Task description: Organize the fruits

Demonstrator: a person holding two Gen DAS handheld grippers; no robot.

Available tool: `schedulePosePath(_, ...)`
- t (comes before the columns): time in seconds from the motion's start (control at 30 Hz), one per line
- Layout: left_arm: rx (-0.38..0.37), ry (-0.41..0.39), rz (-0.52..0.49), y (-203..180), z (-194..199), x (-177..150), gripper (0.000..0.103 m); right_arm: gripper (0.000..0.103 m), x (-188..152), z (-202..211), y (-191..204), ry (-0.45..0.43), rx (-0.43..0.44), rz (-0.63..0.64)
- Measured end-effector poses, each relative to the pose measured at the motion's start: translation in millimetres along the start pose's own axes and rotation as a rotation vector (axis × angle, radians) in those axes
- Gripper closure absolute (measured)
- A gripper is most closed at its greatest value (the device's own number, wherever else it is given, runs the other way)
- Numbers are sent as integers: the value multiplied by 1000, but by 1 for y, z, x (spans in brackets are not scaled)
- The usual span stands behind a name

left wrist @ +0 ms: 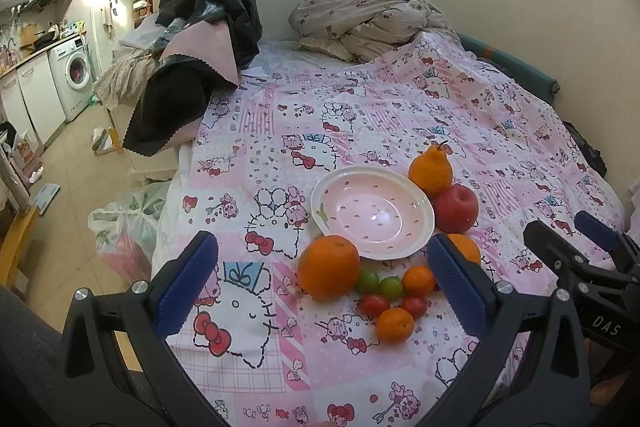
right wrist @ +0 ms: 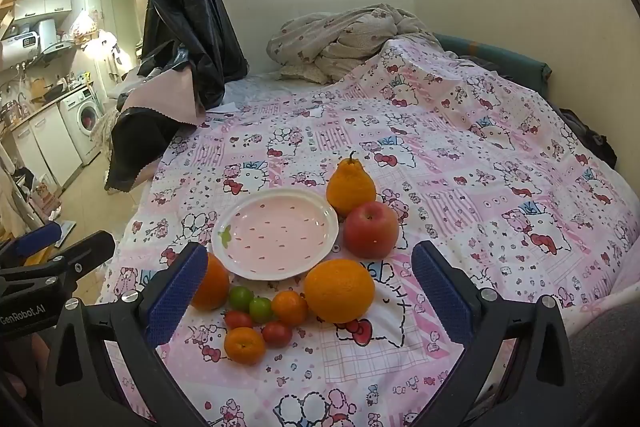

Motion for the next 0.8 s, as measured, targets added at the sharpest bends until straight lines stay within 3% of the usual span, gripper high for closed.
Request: schedulePosePath(0.8, 0, 1, 0, 0, 0, 0, 0, 0, 1, 0, 0, -1, 1, -1)
Point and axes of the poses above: each gripper's, at about its wrist camera, not at the fingertips, and z roughly against the way its jaws point, y to its left, x to its top, the point moved 8 cm from there along -z, roughly the way its jaws point, and after that the axes turned 1 degree about -y, right-handed, at the moved point
